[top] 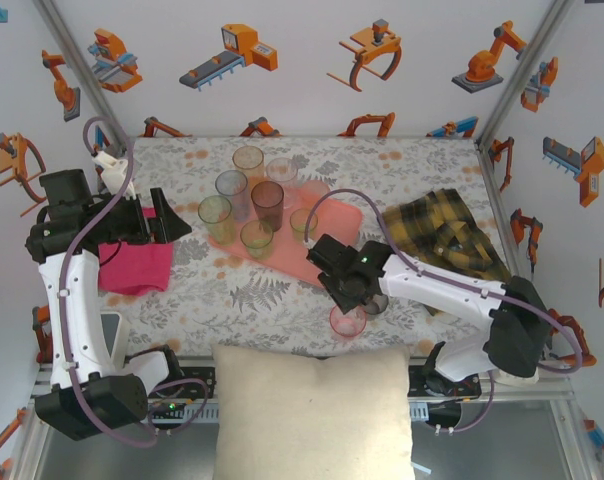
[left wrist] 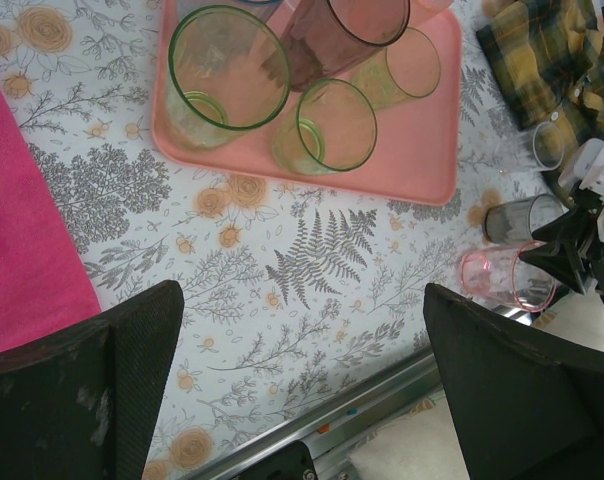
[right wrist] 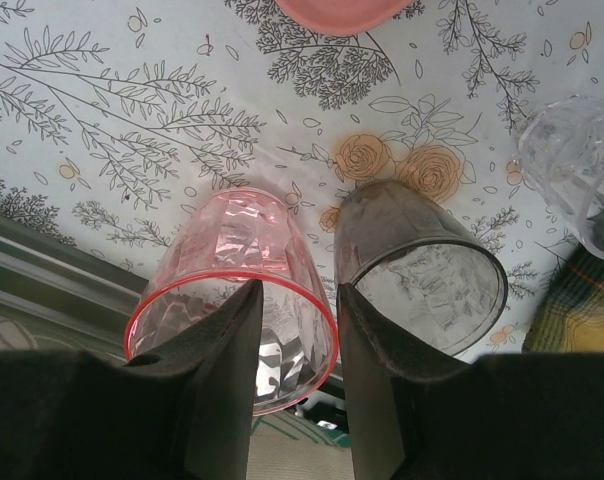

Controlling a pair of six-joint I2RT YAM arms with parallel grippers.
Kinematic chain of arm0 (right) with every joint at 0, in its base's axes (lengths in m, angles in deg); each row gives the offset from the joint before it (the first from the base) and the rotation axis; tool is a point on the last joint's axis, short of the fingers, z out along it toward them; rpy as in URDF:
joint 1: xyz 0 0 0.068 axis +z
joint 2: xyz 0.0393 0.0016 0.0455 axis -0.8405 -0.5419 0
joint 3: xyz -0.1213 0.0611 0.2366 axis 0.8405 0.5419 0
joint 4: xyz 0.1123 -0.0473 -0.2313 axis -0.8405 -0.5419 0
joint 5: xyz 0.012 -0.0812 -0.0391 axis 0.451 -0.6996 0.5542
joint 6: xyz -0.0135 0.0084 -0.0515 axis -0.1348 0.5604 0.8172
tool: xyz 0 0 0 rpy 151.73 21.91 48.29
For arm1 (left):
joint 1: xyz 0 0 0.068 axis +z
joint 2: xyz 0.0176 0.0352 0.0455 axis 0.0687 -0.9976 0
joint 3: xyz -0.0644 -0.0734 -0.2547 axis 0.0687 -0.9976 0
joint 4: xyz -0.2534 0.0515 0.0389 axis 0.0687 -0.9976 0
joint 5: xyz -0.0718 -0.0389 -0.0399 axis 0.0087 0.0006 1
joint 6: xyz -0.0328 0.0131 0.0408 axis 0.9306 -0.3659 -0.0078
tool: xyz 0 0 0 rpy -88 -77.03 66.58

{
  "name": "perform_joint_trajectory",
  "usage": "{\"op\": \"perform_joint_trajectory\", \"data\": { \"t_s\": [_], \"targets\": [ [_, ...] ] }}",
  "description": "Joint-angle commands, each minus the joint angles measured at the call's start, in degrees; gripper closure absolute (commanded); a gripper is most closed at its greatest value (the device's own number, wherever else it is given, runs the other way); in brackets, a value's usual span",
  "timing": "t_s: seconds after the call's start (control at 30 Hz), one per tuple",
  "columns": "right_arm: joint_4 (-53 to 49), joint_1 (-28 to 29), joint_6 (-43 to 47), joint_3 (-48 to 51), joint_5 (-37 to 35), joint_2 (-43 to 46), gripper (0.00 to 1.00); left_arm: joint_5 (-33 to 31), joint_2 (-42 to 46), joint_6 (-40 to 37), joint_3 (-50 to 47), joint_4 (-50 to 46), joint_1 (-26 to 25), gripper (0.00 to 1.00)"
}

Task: Place the glasses into the tray

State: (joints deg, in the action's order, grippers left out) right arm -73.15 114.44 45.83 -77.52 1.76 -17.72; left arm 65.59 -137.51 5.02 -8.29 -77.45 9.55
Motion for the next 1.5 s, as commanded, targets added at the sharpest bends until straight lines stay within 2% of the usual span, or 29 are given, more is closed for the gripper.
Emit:
{"op": "perform_joint_trajectory", "data": {
  "t_s": [0.0,0.37,0.97,1.47],
  "targets": [
    [-0.77,0.47,1.5,-0.46,0.67,-1.13,0.63,1.78,1.05,0.75,-0.3,-0.56,0.32,0.03],
    [-1.12,0.49,2.12,-1.32,1.04,-3.06,0.68,1.77,1.05,0.78,-0.39,-0.4,0.39,0.03],
    [-1.92,0.49,3.09,-3.06,0.69,-3.08,0.95,1.87,1.04,0.83,-0.37,-0.4,0.41,0.03],
    [-2.55,0.49,2.23,-4.48,0.91,-1.15,1.0,1.74,1.31,0.83,-0.61,-0.23,0.48,0.03]
  ]
}}
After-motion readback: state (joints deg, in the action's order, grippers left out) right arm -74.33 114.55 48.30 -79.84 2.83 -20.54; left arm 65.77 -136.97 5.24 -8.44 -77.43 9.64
